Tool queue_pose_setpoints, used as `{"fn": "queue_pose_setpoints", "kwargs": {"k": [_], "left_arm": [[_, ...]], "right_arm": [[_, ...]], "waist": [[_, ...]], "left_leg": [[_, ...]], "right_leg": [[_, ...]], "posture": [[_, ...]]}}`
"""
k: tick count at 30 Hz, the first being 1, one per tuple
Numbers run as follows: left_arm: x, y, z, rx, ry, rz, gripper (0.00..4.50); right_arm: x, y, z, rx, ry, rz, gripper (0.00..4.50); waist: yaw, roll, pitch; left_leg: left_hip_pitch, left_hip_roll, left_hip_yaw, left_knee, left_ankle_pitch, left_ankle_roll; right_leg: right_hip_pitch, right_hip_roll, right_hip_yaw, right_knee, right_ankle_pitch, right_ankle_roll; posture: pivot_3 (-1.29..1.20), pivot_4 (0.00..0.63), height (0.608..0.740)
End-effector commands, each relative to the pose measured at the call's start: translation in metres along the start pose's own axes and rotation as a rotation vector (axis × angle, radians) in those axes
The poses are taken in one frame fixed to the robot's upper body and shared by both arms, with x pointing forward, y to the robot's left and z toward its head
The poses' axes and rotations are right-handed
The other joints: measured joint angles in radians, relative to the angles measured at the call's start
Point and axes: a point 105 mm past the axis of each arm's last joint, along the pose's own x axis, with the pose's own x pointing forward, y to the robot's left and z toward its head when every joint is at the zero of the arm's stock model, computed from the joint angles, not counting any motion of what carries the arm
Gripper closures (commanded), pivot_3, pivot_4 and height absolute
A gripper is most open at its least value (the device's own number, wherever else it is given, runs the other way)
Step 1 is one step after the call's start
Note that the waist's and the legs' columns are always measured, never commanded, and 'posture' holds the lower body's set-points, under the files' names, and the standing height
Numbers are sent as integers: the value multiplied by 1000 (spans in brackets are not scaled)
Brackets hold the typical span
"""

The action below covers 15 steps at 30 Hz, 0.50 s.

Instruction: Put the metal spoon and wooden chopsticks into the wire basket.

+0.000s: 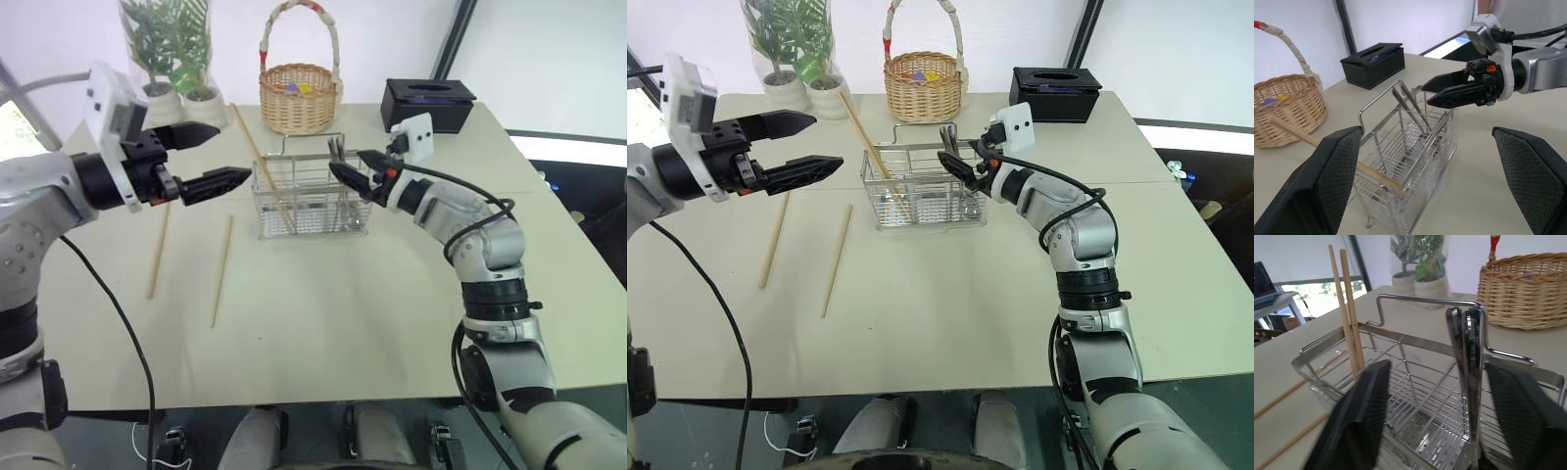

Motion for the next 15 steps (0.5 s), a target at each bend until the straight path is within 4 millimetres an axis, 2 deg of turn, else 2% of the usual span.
{"fn": "queue_pose_setpoints", "kwargs": {"k": [1,4,6,8,10,12,15], "left_arm": [[-8,5,14,37,-40,42,0],[-17,20,19,6,-73,123,0],[-28,44,22,-29,-106,269,0],[-37,66,19,-72,-115,410,0],[-46,90,7,-142,-70,553,0],[-57,117,-22,-228,69,730,0],[-62,133,-54,-324,244,841,0]], "right_arm": [[-17,-2,44,-71,-134,11,594],[-38,0,75,-88,-210,80,594],[-62,7,97,-105,-254,174,594],[-81,16,108,-124,-261,255,594],[-100,28,105,-171,-226,340,594],[-119,43,94,-206,-160,426,594],[-127,51,79,-183,-111,437,594]], "waist": [[2,0,0],[4,1,0],[3,1,0],[6,0,0],[5,-1,0],[6,-2,-1],[3,-2,-1]], "left_leg": [[0,0,0,0,0,0],[-1,0,0,0,0,0],[-1,-1,0,0,0,0],[-1,-1,-1,0,0,0],[0,0,-1,-1,0,1],[1,1,-2,-2,0,1],[2,1,-1,-2,-1,1]], "right_leg": [[0,0,0,0,0,0],[0,0,0,0,0,0],[1,0,0,-1,0,0],[3,0,0,-2,0,0],[4,0,-1,-4,0,0],[6,1,-2,-5,0,0],[7,1,-2,-6,0,1]], "posture": [[0,150,650],[0,150,650],[0,150,650],[0,150,650],[0,150,650],[0,150,650],[0,150,650]]}}
